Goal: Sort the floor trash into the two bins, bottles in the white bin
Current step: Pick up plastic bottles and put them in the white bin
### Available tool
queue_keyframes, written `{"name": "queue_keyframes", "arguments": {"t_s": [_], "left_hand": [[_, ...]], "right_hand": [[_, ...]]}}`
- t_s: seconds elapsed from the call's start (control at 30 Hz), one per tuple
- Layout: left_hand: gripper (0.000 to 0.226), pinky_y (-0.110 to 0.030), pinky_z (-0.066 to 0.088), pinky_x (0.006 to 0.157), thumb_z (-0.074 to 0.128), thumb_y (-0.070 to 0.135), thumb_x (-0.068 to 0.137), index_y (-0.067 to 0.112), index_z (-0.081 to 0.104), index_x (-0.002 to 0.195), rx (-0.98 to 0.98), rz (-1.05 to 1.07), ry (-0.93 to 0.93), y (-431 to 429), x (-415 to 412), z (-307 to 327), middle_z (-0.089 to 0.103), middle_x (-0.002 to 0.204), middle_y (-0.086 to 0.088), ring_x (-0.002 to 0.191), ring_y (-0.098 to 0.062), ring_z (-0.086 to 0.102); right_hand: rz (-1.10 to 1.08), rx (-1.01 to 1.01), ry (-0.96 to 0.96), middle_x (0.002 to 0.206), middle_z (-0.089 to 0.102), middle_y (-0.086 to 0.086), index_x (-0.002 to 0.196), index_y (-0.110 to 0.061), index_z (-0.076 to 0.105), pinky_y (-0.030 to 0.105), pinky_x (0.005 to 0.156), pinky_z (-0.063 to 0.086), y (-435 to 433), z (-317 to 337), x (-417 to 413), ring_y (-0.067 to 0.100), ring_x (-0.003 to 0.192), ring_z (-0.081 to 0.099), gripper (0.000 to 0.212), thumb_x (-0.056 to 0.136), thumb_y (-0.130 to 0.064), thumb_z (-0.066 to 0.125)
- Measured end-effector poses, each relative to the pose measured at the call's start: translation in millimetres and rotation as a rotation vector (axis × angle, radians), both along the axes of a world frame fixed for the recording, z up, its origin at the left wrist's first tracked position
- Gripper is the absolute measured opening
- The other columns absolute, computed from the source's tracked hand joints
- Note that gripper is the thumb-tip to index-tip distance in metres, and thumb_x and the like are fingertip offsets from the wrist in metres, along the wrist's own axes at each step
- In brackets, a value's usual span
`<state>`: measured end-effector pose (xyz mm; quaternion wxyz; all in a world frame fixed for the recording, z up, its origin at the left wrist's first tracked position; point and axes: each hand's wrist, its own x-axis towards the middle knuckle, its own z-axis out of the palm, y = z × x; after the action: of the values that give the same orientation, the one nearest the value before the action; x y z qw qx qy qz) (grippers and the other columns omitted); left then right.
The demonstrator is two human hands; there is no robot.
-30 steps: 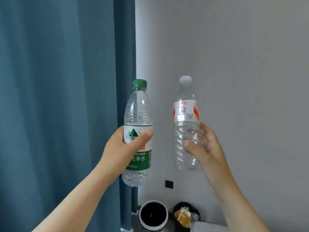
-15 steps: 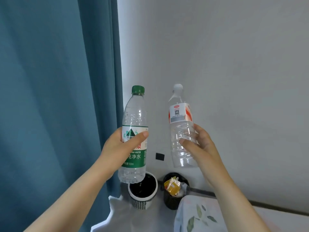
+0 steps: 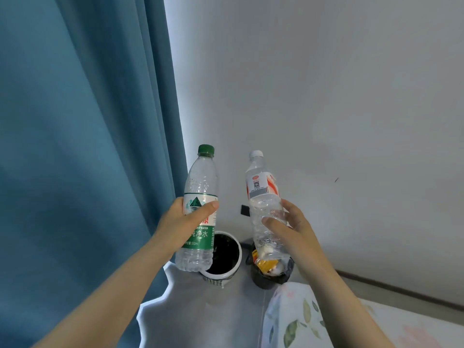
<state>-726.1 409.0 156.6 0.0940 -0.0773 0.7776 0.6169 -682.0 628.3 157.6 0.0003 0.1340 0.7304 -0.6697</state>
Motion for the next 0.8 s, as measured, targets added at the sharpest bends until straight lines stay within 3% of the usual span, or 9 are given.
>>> {"name": "queue_keyframes", "arguments": {"t_s": [0.13,0.2,0.33,0.43,0.5,0.63,0.8], "left_hand": [[0.063,-0.042,0.059,0.079,0.073,0.065,0.053,0.023,0.062,0.098,-0.050,0.062,-0.081,16.4,-37.9,-28.1,0.074,0.089,0.000,0.080,-0.019,0.072],[0.071,-0.044,0.059,0.078,0.071,0.070,0.048,0.020,0.063,0.098,-0.054,0.090,-0.124,20.8,-53.1,-43.6,0.074,0.087,-0.002,0.078,-0.021,0.072],[0.082,-0.041,0.061,0.068,0.068,0.074,0.047,0.014,0.059,0.104,-0.070,0.181,-0.245,22.1,-75.1,-78.7,0.073,0.088,-0.007,0.072,-0.023,0.073],[0.082,-0.034,0.059,0.061,0.069,0.071,0.053,0.012,0.056,0.108,-0.076,0.199,-0.336,21.6,-85.2,-99.3,0.073,0.090,-0.009,0.070,-0.022,0.073],[0.067,-0.037,0.060,0.066,0.072,0.062,0.066,0.013,0.051,0.108,-0.095,0.209,-0.363,20.1,-93.6,-110.5,0.071,0.093,-0.008,0.075,-0.023,0.072],[0.053,-0.034,0.057,0.069,0.071,0.048,0.078,0.011,0.048,0.108,-0.148,0.193,-0.443,14.2,-116.6,-134.1,0.068,0.096,-0.008,0.080,-0.023,0.070],[0.044,-0.030,0.053,0.063,0.071,0.042,0.079,0.011,0.052,0.104,-0.146,0.184,-0.527,-3.3,-151.1,-167.6,0.067,0.094,-0.008,0.078,-0.022,0.068]], "right_hand": [[0.050,0.021,-0.091,0.124,0.056,-0.003,0.128,-0.033,0.044,0.043,0.094,0.052,19.4,-25.1,-47.9,0.021,0.109,0.061,0.054,0.082,-0.023,0.071],[0.078,0.033,-0.136,0.124,0.056,-0.003,0.128,-0.033,0.044,0.044,0.095,0.051,25.4,-37.0,-68.9,0.022,0.109,0.061,0.064,0.071,-0.033,0.074],[0.129,0.061,-0.219,0.123,0.058,-0.001,0.134,-0.027,0.043,0.040,0.094,0.052,29.7,-63.6,-101.5,0.022,0.109,0.061,0.074,0.067,-0.037,0.073],[0.161,0.033,-0.268,0.116,0.059,-0.003,0.129,-0.026,0.042,0.034,0.087,0.053,29.3,-80.4,-118.5,0.019,0.104,0.062,0.059,0.079,-0.027,0.074],[0.171,0.030,-0.302,0.112,0.060,-0.004,0.122,-0.026,0.045,0.036,0.089,0.053,28.2,-92.6,-129.5,0.017,0.102,0.063,0.045,0.085,-0.020,0.069],[0.212,0.102,-0.349,0.099,0.059,-0.010,0.112,-0.027,0.048,0.019,0.067,0.047,21.8,-116.3,-151.2,0.003,0.088,0.059,0.033,0.086,-0.019,0.067],[0.258,0.205,-0.443,0.096,0.066,-0.001,0.094,-0.029,0.053,0.031,0.079,0.052,9.3,-149.6,-181.9,0.018,0.091,0.064,0.018,0.086,-0.019,0.066]]}}
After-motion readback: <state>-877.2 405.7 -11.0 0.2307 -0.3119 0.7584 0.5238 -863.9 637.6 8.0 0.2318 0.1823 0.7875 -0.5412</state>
